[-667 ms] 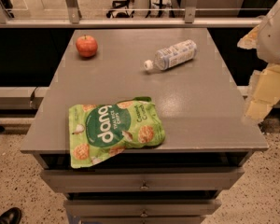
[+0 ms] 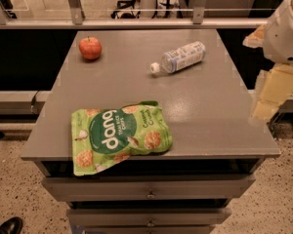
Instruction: Place blue plastic bottle upright
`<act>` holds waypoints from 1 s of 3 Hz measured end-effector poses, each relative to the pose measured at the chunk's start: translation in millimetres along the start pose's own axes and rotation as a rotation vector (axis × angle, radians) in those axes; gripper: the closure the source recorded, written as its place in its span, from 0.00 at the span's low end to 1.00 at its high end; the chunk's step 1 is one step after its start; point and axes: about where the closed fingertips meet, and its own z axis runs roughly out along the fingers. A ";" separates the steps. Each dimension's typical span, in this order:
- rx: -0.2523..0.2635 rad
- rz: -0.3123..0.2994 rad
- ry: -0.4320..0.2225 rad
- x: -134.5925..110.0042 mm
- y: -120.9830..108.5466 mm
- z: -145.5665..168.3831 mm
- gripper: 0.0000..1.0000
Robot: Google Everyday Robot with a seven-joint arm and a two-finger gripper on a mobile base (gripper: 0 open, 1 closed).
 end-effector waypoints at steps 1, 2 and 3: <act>0.015 -0.086 -0.034 -11.4 -25.0 17.9 0.00; 0.042 -0.229 -0.094 -37.4 -70.6 45.4 0.00; 0.069 -0.368 -0.138 -67.1 -108.8 75.6 0.00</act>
Offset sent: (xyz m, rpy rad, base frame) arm 0.1249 0.0350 -0.0178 0.0232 -0.1415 0.3301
